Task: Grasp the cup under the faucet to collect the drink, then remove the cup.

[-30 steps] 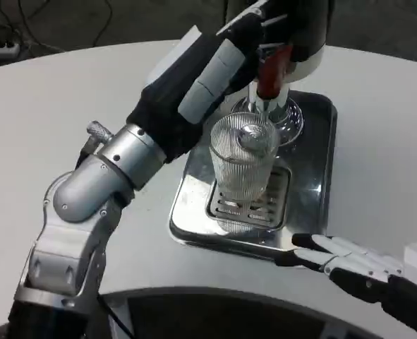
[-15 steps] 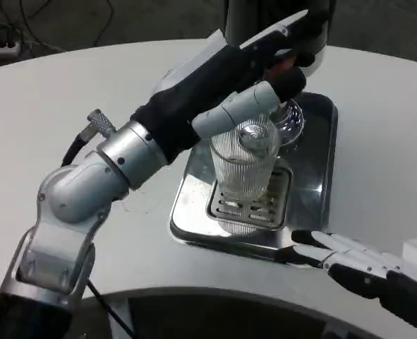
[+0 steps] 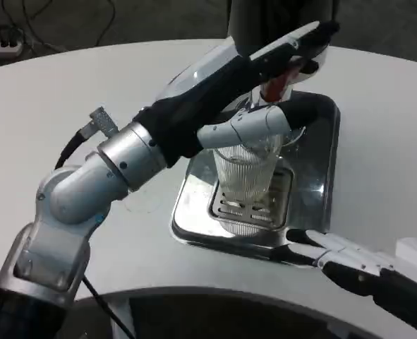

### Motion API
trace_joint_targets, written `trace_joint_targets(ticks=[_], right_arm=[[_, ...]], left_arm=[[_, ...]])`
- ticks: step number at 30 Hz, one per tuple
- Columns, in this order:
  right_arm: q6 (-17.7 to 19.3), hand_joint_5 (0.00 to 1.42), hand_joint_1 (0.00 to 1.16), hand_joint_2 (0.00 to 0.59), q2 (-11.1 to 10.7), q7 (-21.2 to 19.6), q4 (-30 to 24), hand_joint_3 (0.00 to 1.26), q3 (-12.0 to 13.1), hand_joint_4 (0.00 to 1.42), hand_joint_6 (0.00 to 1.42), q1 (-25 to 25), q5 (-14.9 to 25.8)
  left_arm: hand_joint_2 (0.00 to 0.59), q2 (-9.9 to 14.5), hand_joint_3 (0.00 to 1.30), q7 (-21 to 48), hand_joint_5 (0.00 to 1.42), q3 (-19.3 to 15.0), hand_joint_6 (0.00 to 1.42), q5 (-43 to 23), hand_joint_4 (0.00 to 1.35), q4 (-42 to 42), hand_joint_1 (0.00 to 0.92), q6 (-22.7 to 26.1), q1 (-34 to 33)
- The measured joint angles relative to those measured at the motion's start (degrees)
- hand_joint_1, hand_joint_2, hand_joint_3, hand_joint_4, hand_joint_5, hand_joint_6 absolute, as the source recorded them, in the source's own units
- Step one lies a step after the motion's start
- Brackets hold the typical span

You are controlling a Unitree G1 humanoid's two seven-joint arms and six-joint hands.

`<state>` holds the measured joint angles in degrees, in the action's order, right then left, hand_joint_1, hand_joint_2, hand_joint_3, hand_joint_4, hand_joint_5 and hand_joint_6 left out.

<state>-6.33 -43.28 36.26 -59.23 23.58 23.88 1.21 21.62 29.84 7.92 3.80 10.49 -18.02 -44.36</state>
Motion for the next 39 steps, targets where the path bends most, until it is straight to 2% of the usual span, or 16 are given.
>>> trace_joint_targets(ticks=[5,10,13,19,23,26,29,34,39], right_arm=[[-0.97,0.0,0.53,0.518,0.45,-0.39,0.0,0.11,-0.73,0.0,0.0,-0.34,-1.06],[-2.07,0.0,0.61,0.471,2.11,-1.53,0.0,0.11,-2.02,0.03,0.0,-0.96,-2.36],[-2.26,0.01,0.73,0.372,2.94,-2.59,0.0,0.11,-3.38,0.07,0.04,-1.51,-4.48],[-3.3,0.04,0.8,0.296,6.09,-4.5,-0.01,0.11,-5.98,0.09,0.1,-2.23,-8.08],[-5.37,0.04,0.82,0.282,8.9,-5.99,0.0,0.11,-8.47,0.09,0.12,-2.8,-10.04],[-7.16,0.05,0.84,0.257,12.76,-9.42,0.25,0.11,-11.89,0.1,0.12,-3.64,-12.59],[-7.72,0.05,0.85,0.244,14.78,-10.94,0.71,0.1,-13.79,0.11,0.15,-3.99,-13.8],[-9.61,0.06,0.86,0.242,20.28,-14.89,4.92,0.1,-18.84,0.11,0.16,-6.3,-15.67],[-10.24,0.06,0.86,0.214,23.6,-17.49,9.12,0.07,-21.98,0.1,0.17,-8.43,-15.97]], left_arm=[[0.076,0.54,0.06,-0.35,0.16,0.26,0.14,1.69,0.04,0.59,0.0,-1.39,-0.44],[0.078,1.14,0.06,-0.79,0.16,0.77,0.14,3.7,0.04,1.36,0.0,-2.79,-0.87],[0.081,1.97,0.06,-1.59,0.16,1.53,0.14,5.56,0.05,1.72,0.0,-4.3,-1.2],[0.088,2.29,0.06,-2.27,0.17,2.13,0.14,5.85,0.05,3.63,0.0,-6.36,-1.64],[0.09,2.5,0.06,-2.31,0.17,2.31,0.14,6.05,0.05,4.53,0.0,-7.15,-2.18],[0.091,2.84,0.06,-2.32,0.17,2.39,0.14,6.13,0.06,5.12,0.0,-7.61,-2.68],[0.092,2.97,0.06,-2.33,0.17,2.44,0.14,6.15,0.06,5.36,0.0,-7.79,-2.84],[0.096,3.18,0.06,-2.37,0.17,2.56,0.14,6.34,0.06,5.45,0.0,-7.85,-3.02],[0.093,3.29,0.06,-2.61,0.18,2.63,0.14,6.87,0.06,5.51,0.0,-8.1,-3.07]])
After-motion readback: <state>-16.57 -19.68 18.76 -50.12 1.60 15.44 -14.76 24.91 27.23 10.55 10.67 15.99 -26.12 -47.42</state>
